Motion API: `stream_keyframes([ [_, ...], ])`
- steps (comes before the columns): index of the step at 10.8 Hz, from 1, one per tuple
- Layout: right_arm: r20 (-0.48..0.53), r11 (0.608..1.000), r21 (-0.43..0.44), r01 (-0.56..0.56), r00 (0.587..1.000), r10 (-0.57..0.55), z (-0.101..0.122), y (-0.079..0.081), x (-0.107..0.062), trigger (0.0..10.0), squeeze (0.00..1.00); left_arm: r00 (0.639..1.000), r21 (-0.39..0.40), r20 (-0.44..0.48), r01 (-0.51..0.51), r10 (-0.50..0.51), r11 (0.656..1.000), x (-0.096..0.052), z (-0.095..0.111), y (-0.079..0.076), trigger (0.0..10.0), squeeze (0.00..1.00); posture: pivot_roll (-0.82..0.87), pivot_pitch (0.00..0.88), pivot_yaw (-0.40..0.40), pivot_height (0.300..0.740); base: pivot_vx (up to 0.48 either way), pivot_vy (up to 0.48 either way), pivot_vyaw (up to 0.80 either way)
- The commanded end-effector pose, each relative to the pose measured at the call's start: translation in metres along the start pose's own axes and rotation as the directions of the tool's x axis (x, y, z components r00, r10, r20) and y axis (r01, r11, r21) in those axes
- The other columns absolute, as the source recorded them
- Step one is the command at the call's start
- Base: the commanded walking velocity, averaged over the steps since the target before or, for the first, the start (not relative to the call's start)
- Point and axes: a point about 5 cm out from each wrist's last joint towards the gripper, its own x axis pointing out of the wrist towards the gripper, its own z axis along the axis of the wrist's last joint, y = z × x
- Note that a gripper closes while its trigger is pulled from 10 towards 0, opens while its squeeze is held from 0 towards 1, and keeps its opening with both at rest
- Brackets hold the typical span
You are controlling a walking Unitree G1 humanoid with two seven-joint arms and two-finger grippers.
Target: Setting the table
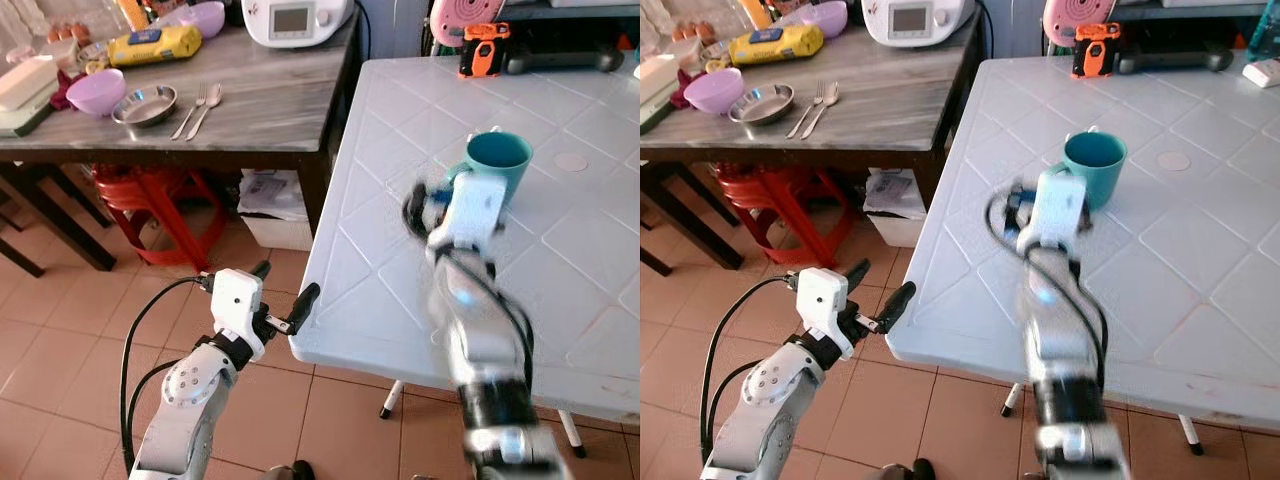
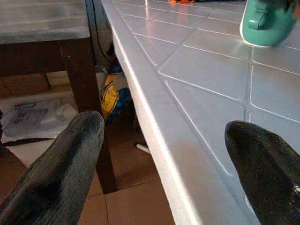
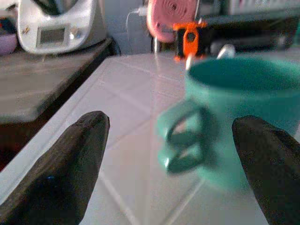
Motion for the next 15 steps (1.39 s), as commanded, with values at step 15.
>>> stream_keyframes([
  [15,0.028,0.982,-0.074,0.175,0.984,-0.173,-0.007,-0.063,-0.006,10.0,0.0,1.0,0.004,0.002,0.02,-0.02,1.0,0.004,0.007,0.002,10.0,0.0,-0.07,0.148,0.164,0.74,0.0,0.0,0.0],
])
